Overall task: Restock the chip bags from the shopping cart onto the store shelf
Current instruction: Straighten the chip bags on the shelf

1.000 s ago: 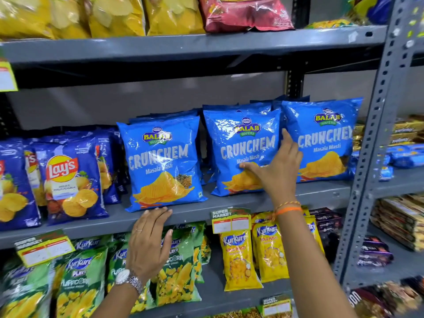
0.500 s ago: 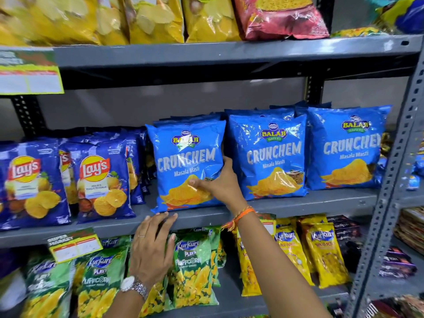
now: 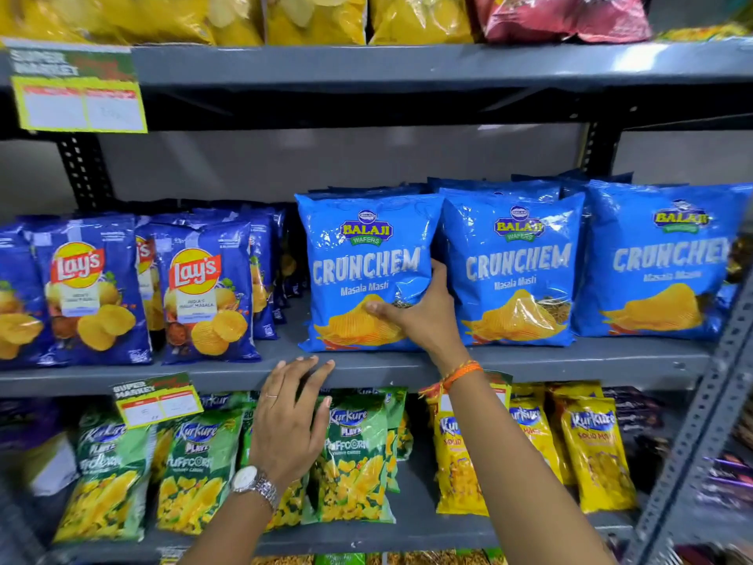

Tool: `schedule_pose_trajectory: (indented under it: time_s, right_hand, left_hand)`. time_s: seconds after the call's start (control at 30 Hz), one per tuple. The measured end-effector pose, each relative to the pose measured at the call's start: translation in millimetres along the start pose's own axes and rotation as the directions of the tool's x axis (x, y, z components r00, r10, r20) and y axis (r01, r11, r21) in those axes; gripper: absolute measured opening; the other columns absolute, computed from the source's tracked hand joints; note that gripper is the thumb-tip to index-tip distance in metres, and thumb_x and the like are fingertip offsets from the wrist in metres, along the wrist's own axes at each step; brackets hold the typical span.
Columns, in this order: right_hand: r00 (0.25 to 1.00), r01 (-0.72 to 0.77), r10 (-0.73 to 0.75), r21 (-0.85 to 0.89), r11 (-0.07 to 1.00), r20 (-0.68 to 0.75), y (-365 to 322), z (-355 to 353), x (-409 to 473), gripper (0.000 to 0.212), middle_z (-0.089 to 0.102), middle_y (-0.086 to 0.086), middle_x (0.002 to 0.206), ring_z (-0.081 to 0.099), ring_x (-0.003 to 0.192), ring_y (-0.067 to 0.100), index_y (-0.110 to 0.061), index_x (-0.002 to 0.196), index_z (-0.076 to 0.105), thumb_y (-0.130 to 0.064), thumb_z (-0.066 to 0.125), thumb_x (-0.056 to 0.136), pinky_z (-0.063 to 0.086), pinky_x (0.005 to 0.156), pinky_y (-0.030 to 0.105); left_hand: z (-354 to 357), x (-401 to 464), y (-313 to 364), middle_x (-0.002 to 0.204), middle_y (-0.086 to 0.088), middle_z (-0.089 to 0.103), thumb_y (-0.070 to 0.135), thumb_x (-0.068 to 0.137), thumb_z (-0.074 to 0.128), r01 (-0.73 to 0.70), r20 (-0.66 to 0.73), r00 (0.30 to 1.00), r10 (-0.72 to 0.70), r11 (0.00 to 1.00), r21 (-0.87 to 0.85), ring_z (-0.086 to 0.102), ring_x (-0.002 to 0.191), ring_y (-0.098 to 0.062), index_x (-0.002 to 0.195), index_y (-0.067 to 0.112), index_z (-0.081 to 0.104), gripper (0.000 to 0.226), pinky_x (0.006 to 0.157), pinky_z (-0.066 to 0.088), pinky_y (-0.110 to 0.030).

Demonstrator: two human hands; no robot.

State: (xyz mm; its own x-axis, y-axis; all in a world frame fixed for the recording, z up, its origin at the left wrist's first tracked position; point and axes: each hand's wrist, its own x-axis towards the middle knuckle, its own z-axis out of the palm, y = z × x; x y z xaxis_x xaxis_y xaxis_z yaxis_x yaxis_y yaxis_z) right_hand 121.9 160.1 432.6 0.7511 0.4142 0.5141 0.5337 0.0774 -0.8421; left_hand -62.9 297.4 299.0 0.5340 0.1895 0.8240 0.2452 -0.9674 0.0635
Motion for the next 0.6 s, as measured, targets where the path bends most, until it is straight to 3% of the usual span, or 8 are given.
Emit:
schedule_pose_trajectory:
  time_s: [0.1,0.2,0.37,0.43,0.5,0.6]
  right_hand:
    - [0.998,0.023,-0.027,-0.058,0.998,-0.060,-2,0,-7,0.115,0.059,0.001,0.135,0.059,0.122,0.019,-0.021,0.140,0.032,-0.049,0.095,0.049,0.051,0.105,0.042]
    - [0.975,0.073,-0.109,-0.184,0.980,-0.194,-9,6,-24,0.123,0.043,0.009,0.148,0.044,0.136,0.028,-0.018,0.150,0.023,-0.057,0.090,0.054,0.042,0.113,0.048]
    - [0.851,0.238,-0.342,-0.288,0.928,-0.399,-44,50,-74,0.087,0.044,0.014,0.137,0.039,0.127,0.031,-0.008,0.138,0.040,-0.026,0.089,0.068,0.031,0.110,0.045]
    - [0.866,0.320,-0.390,-0.254,0.913,-0.312,-57,87,-84,0.075,0.047,0.011,0.131,0.044,0.122,0.031,-0.009,0.133,0.044,-0.022,0.086,0.072,0.035,0.107,0.040]
    - [0.920,0.325,-0.348,-0.145,0.934,-0.179,-65,125,-85,0.072,0.048,0.003,0.126,0.050,0.118,0.026,-0.012,0.131,0.045,-0.029,0.086,0.073,0.044,0.102,0.036]
    - [0.991,0.124,-0.124,-0.003,0.992,0.043,-77,167,-72,0.086,0.049,0.001,0.129,0.051,0.118,0.018,-0.017,0.136,0.040,-0.042,0.087,0.069,0.048,0.103,0.039]
  left_hand:
    - [-11,-2,-5,0.141,-0.002,0.058,0.031,0.099,0.048,-0.037,0.011,0.999,0.037,0.999,-0.021,0.053,0.133,-0.023,0.145,0.017,0.053,0.048,0.124,0.029,-0.041]
    - [-35,-8,-25,0.141,-0.002,0.059,0.031,0.099,0.049,-0.033,-0.027,0.999,0.033,0.999,-0.004,0.053,0.133,-0.022,0.144,0.014,0.054,0.048,0.125,0.028,-0.036]
    - [-86,-19,-96,0.137,-0.009,0.062,0.029,0.099,0.048,0.017,-0.105,0.994,-0.011,0.998,0.060,0.058,0.128,-0.030,0.139,0.007,0.058,0.047,0.122,0.033,-0.044]
    - [-103,-24,-129,0.136,-0.012,0.063,0.030,0.099,0.047,0.070,-0.125,0.990,-0.059,0.994,0.084,0.059,0.128,-0.034,0.138,0.005,0.059,0.048,0.119,0.037,-0.050]
    - [-117,-28,-158,0.137,-0.012,0.063,0.031,0.099,0.045,0.120,-0.143,0.984,-0.105,0.988,0.101,0.059,0.127,-0.034,0.137,0.005,0.059,0.048,0.119,0.036,-0.050]
    - [-127,-34,-193,0.134,-0.012,0.063,0.031,0.099,0.041,0.151,-0.135,0.981,-0.140,0.985,0.078,0.060,0.123,-0.036,0.134,0.006,0.061,0.047,0.117,0.038,-0.053]
